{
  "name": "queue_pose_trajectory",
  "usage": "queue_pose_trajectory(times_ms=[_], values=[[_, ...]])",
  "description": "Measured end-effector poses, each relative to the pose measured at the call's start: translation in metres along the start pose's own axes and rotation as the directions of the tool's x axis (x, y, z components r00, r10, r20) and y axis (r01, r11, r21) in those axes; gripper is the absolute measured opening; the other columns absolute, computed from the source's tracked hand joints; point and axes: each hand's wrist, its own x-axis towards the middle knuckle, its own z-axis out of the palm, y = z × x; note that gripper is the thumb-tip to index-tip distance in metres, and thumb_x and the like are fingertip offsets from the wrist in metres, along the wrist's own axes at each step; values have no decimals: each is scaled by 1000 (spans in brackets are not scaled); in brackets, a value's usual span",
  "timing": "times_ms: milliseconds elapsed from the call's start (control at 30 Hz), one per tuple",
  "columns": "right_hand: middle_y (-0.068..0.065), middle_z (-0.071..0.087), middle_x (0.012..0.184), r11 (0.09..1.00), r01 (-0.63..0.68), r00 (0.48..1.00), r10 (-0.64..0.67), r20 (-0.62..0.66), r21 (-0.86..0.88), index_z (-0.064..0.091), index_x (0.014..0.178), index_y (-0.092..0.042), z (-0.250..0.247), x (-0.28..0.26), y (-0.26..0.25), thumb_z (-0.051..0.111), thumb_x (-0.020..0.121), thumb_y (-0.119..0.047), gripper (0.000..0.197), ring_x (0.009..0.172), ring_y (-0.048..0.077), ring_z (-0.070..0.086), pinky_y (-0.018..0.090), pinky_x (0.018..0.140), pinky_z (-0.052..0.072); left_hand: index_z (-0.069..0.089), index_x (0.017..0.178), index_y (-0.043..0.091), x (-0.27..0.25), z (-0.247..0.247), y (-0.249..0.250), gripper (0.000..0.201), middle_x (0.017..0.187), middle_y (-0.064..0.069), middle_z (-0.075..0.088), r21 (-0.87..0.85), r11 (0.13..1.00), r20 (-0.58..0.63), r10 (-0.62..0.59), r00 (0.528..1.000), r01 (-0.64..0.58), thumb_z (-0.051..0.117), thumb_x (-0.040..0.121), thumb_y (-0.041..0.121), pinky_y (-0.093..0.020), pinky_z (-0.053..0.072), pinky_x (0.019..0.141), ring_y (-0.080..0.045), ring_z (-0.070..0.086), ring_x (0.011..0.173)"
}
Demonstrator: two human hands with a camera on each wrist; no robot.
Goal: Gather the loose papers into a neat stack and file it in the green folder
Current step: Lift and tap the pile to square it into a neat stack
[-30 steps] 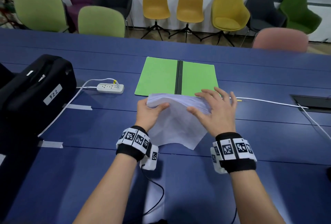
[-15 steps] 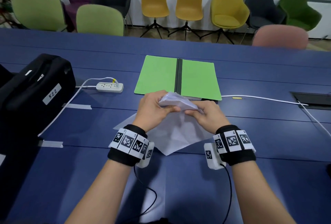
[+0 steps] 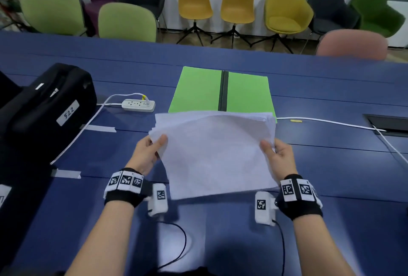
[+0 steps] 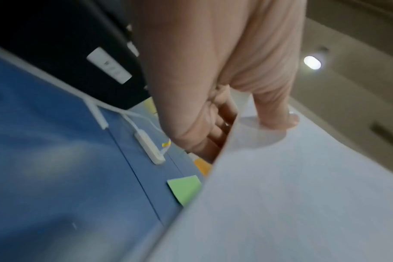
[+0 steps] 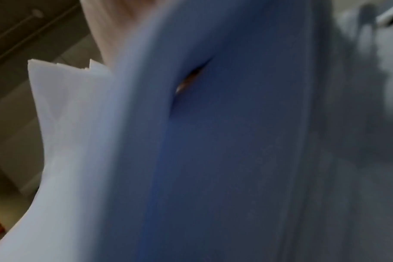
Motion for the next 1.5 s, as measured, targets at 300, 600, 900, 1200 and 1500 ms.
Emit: queue_pose_trajectory(times_ms=[300, 600, 900, 1200, 1500], values=[[-11, 69, 82, 994, -104, 994, 104, 13, 24, 65, 91, -17, 8, -1, 26, 66, 81, 6, 25, 66, -14, 62, 14, 68, 51, 68, 82, 19, -12, 50, -9, 7, 77, 12, 70, 67, 977, -231, 211, 950, -201, 74, 81, 21, -17, 52, 69, -5, 64, 72], [-6, 69, 85, 953, -180, 971, 212, -109, 243, 69, 85, -23, 23, -5, 33, 70, 84, -16, 7, 65, -9, 65, 6, 60, 49, 62, 83, 17, 0, 71, -8, 37, 85, 2, 63, 0, 976, -435, 197, 879, -219, 83, 65, 41, -23, 48, 77, -11, 56, 75], [-9, 68, 83, 948, -149, 956, 211, -204, 280, 72, 81, -21, 23, 0, 24, 71, 82, -22, 2, 74, 5, 58, 13, 73, 45, 60, 72, 19, 7, 66, -8, 15, 69, 5, 51, 27, 969, -392, 236, 889, -246, 68, 85, 20, -21, 38, 67, -10, 44, 65], [-4, 71, 91, 957, -140, 967, 187, -171, 253, 71, 83, -22, 22, 3, 22, 67, 83, -14, 9, 84, 9, 62, 24, 81, 47, 61, 88, 22, 7, 64, -8, 26, 102, -2, 65, -1, 975, -425, 199, 883, -220, 74, 72, 38, -26, 43, 91, -15, 59, 96], [-13, 68, 97, 991, -110, 993, 112, -23, 75, 66, 104, -21, 19, -2, 25, 77, 76, -16, 30, 80, -5, 62, 6, 73, 48, 67, 81, 22, 13, 70, -8, 8, 89, 3, 67, 52, 992, -467, 128, 875, -117, 72, 79, 28, -28, 49, 85, -14, 60, 84]])
